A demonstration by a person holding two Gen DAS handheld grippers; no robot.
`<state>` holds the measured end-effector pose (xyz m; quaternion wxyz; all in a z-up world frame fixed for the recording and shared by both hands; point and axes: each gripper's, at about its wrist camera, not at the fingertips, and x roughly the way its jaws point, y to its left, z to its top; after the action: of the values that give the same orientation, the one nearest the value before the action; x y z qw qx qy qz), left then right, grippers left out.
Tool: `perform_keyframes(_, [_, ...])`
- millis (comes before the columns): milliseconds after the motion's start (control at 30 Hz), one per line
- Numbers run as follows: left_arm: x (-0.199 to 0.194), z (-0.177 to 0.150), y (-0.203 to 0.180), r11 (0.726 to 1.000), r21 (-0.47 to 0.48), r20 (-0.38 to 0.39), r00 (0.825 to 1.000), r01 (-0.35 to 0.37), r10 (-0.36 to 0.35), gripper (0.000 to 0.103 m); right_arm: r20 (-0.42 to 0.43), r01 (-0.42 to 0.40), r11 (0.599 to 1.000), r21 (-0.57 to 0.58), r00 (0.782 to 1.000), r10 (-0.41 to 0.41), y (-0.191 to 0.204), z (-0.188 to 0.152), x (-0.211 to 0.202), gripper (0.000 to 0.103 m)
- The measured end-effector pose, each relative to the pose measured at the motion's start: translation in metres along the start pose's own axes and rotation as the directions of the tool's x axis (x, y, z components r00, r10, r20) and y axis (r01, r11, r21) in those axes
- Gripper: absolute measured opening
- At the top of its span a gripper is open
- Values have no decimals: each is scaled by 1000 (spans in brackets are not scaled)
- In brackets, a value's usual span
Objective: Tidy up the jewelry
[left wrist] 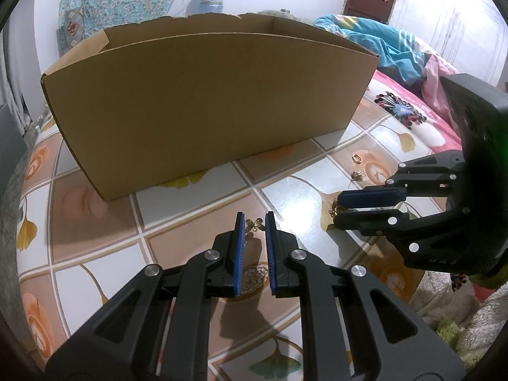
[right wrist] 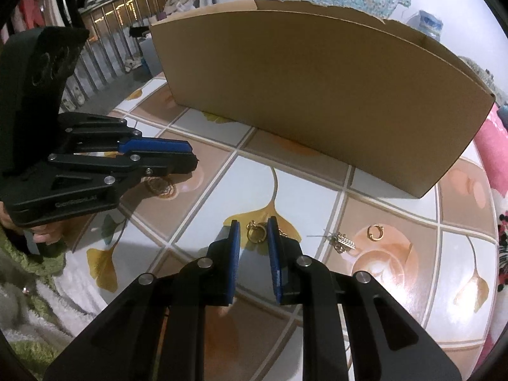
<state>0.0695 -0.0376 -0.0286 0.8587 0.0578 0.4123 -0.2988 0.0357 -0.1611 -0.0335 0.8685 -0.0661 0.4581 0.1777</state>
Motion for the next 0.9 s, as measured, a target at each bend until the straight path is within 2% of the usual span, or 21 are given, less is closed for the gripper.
perform_keyframes(533, [0,0,3,1000,-9,6,1000,2,-2,12,25,-23,999,40,999,22,-1,-2,-7,11])
perform_keyframes(733, [-8,1,-1,1000,-3,26,1000,-1,1,12,84,-35,998,44,996,32,-1,-1,-32,11])
perform_keyframes(900, [-31,7,-11,1000,10,76,997,6,-7,12,185,-69,995,68,981,55,-9,8,-67,11])
